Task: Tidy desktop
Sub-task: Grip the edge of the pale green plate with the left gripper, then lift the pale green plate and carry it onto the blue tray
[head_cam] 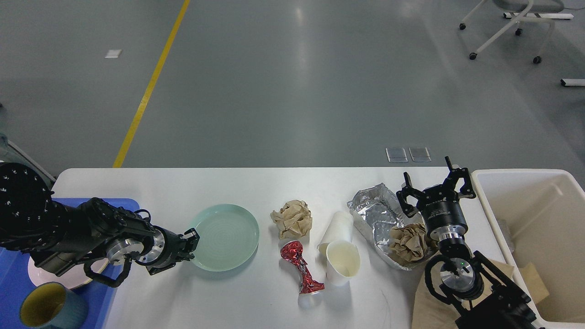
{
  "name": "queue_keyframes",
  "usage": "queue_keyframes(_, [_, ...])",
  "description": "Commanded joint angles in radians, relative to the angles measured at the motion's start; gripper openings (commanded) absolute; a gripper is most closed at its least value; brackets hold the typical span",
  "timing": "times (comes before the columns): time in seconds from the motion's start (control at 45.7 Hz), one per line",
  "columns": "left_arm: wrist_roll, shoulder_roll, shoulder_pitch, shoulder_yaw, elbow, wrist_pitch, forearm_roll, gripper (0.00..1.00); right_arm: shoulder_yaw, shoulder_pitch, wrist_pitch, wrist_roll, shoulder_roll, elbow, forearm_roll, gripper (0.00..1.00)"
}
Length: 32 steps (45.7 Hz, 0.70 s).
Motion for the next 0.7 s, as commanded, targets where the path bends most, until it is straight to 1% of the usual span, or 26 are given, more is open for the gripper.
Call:
queue_keyframes(0.0, [-0.002, 0.034, -0.065, 0.022, -0.066, -0.059, 0.003, 0.0, 0.0, 0.0, 0.0, 0.0, 0.0, 0.0, -0.001, 1.0])
queue_keyframes(0.175, [-0.009, 0.11, -0.246, 0.119, -0.185, -0.163, 0.003, 0.0, 0.0, 0.0, 0.0, 0.0, 0.0, 0.0, 0.0, 1.0])
queue_keyframes(0.306, [-0.012, 0.163, -0.43, 0.207, -0.304, -0.202, 0.004, 0.0, 0.0, 0.0, 0.0, -0.001, 0.0, 0.0, 0.0, 1.0])
queue_keyframes(0.46, [-0.009, 0.164, -0.672, 0.33, -0.448, -0.272, 0.008, 0.0, 0.0, 0.0, 0.0, -0.001, -0.001, 0.0, 0.0, 1.0])
queue_keyframes(0.569, [-0.009, 0.152, -0.827, 0.396, -0.52, -0.327, 0.006, 0.0, 0.0, 0.0, 0.0, 0.0, -0.001, 0.0, 0.0, 1.0])
queue_keyframes(0.678, [-0.003, 0.146, -0.953, 0.439, -0.572, -0.37, 0.011, 0.0, 0.0, 0.0, 0.0, 0.0, -0.001, 0.0, 0.0, 1.0])
